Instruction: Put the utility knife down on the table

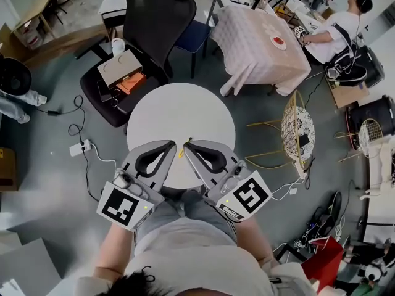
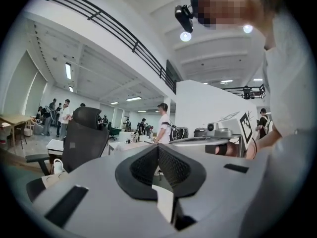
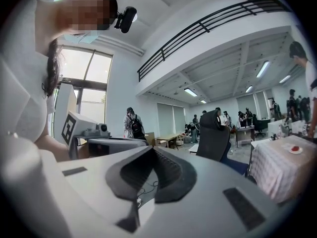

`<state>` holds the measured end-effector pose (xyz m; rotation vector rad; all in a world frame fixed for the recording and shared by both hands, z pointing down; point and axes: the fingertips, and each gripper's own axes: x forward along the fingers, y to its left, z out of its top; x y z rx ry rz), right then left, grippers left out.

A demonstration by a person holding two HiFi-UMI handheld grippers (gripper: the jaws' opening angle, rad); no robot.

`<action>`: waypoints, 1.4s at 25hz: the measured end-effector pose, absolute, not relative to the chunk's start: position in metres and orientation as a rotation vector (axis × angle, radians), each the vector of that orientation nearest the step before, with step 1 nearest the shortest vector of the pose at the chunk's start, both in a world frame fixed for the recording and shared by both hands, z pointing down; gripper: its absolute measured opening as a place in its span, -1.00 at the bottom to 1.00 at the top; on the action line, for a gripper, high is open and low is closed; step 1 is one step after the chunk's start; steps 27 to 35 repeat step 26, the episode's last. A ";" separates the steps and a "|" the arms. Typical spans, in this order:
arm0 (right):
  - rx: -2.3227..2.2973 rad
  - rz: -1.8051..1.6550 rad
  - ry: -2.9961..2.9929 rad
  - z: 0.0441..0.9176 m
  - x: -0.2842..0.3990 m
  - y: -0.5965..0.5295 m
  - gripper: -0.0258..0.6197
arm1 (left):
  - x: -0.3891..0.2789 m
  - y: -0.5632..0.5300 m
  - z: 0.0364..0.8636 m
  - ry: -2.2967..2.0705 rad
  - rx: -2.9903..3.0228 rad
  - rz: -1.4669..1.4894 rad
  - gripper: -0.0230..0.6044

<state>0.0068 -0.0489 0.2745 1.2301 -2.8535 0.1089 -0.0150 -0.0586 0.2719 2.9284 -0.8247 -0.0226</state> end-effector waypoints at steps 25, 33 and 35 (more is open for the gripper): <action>1.180 0.058 -2.888 0.256 -0.023 -0.044 -0.90 | -0.042 -0.054 0.256 -0.802 2.960 -0.073 -0.90; 1.181 0.058 -2.888 0.256 -0.023 -0.045 -0.90 | -0.043 -0.056 0.257 -0.802 2.962 -0.067 -0.90; 1.181 0.058 -2.888 0.256 -0.023 -0.045 -0.90 | -0.043 -0.056 0.257 -0.802 2.962 -0.067 -0.90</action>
